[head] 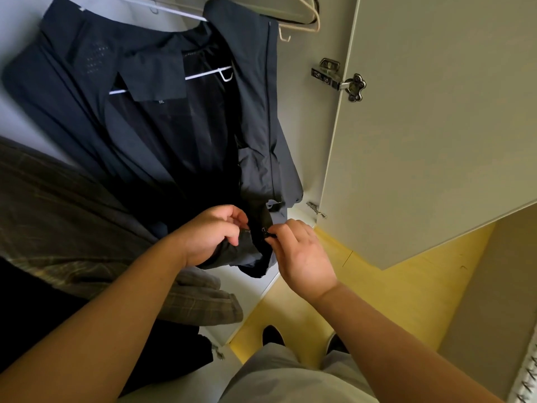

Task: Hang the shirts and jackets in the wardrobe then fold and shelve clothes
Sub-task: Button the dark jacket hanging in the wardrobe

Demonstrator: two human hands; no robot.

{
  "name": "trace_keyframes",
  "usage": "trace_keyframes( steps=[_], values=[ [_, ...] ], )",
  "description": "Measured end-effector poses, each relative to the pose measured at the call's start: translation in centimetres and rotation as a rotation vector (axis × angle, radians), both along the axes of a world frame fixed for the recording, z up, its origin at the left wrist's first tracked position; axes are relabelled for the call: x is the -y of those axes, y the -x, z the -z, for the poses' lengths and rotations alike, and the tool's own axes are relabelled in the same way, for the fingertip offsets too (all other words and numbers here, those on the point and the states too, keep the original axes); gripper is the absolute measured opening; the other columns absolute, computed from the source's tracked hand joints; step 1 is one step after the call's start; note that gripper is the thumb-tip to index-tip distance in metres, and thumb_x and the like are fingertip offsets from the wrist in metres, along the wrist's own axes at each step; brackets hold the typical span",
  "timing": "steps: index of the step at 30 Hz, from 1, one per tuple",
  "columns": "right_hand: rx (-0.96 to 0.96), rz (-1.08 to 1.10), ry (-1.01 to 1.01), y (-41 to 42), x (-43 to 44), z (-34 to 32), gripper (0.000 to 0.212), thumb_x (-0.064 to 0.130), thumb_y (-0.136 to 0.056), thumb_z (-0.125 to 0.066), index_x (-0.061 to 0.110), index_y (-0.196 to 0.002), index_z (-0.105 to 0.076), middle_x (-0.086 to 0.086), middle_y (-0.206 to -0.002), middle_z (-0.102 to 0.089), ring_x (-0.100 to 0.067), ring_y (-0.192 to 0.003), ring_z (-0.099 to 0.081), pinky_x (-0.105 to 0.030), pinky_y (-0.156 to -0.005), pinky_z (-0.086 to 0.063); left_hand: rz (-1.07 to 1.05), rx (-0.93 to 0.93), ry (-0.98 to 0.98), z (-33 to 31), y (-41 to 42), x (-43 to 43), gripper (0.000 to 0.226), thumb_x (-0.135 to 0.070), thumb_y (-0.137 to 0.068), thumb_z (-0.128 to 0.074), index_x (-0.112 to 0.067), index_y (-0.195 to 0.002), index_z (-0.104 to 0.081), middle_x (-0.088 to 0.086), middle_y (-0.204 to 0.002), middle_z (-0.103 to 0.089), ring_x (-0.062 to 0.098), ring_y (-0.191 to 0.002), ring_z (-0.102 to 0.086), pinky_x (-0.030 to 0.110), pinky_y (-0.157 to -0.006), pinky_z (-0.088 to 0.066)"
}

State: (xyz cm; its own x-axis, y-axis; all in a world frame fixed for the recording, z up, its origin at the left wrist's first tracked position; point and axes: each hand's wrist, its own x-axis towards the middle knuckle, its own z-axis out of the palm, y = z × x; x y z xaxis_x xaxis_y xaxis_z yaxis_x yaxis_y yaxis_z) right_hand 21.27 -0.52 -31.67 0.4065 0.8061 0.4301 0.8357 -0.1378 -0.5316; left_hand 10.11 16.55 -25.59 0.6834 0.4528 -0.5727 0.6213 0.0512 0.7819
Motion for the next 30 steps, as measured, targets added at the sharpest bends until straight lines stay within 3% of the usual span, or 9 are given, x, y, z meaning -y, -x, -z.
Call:
trace_keyframes(
  steps=[2, 4, 8, 12, 17, 20, 25, 30],
  values=[
    [0.022, 0.003, 0.007, -0.2, -0.3, 0.5, 0.009, 0.006, -0.09, -0.07, 0.0, -0.096, -0.066, -0.013, -0.082, -0.058, -0.033, -0.073, -0.056, -0.038, -0.071, -0.048, 0.111, -0.01, -0.029, 0.3, 0.4, -0.6, 0.039, 0.006, -0.081, -0.068, -0.019, -0.11, -0.07, 0.0, -0.109, -0.073, 0.012, -0.107, -0.067, 0.022, -0.087, -0.05],
    [0.049, -0.008, 0.02, -0.6, -0.8, 1.2, 0.008, 0.006, -0.091, -0.069, 0.001, -0.096, -0.066, -0.012, -0.082, -0.057, -0.033, -0.073, -0.054, -0.038, -0.071, -0.048, 0.175, -0.006, -0.065, 0.9, 0.7, -1.6, 0.037, -0.001, -0.087, -0.071, -0.028, -0.113, -0.073, -0.008, -0.111, -0.075, 0.004, -0.107, -0.068, 0.021, -0.091, -0.053],
    [0.048, -0.025, -0.015, -2.4, -2.2, 4.6, 0.006, 0.007, -0.094, -0.064, 0.001, -0.095, -0.061, -0.012, -0.086, -0.054, -0.031, -0.075, -0.048, -0.039, -0.071, -0.045, 0.138, 0.043, -0.222, 3.8, 0.0, -3.2, 0.018, -0.017, -0.091, -0.072, -0.029, -0.104, -0.076, -0.011, -0.101, -0.077, 0.003, -0.098, -0.07, 0.025, -0.087, -0.053],
    [0.03, -0.034, -0.071, -4.0, -4.1, 9.6, 0.013, 0.01, -0.099, -0.052, -0.002, -0.094, -0.055, -0.015, -0.1, -0.05, -0.032, -0.084, -0.044, -0.043, -0.077, -0.043, 0.122, 0.197, -0.317, 8.2, -1.7, -3.7, 0.016, -0.01, -0.098, -0.059, -0.021, -0.096, -0.071, -0.006, -0.087, -0.074, 0.002, -0.086, -0.067, 0.016, -0.077, -0.05],
    [0.036, -0.105, -0.172, -5.6, -6.8, 16.0, 0.016, 0.011, -0.101, -0.047, -0.002, -0.093, -0.052, -0.026, -0.137, -0.046, -0.039, -0.128, -0.045, -0.045, -0.103, -0.04, 0.09, 0.298, -0.359, 14.2, -3.7, -5.6, 0.014, -0.012, -0.1, -0.057, -0.013, -0.1, -0.071, 0.0, -0.083, -0.073, 0.007, -0.081, -0.068, 0.02, -0.077, -0.052],
    [0.107, -0.188, -0.242, -6.7, -8.5, 19.9, 0.013, 0.005, -0.1, -0.05, -0.006, -0.093, -0.054, -0.027, -0.146, -0.044, -0.037, -0.141, -0.038, -0.048, -0.107, -0.038, 0.145, 0.315, -0.484, 17.6, -4.9, -7.2, 0.011, -0.013, -0.097, -0.061, -0.014, -0.096, -0.073, 0.006, -0.09, -0.074, 0.007, -0.083, -0.065, 0.026, -0.08, -0.051],
    [0.347, -0.299, -0.318, -8.3, -11.2, 26.4, 0.004, -0.006, -0.093, -0.056, -0.004, -0.096, -0.055, -0.024, -0.146, -0.047, -0.038, -0.142, -0.038, -0.053, -0.11, -0.037, 0.231, 0.369, -0.486, 22.5, -4.7, -9.5, 0.007, -0.017, -0.088, -0.074, -0.022, -0.084, -0.076, 0.001, -0.083, -0.074, 0.005, -0.08, -0.066, 0.016, -0.074, -0.051],
    [0.491, -0.284, -0.33, -7.6, -12.6, 30.8, 0.021, -0.008, -0.087, -0.063, -0.004, -0.108, -0.06, -0.02, -0.131, -0.062, -0.035, -0.122, -0.059, -0.046, -0.098, -0.047, 0.213, 0.379, -0.459, 26.3, -2.4, -10.0, 0.01, -0.025, -0.08, -0.073, -0.019, -0.087, -0.077, 0.008, -0.087, -0.076, 0.016, -0.085, -0.073, 0.023, -0.077, -0.055]
  ],
)
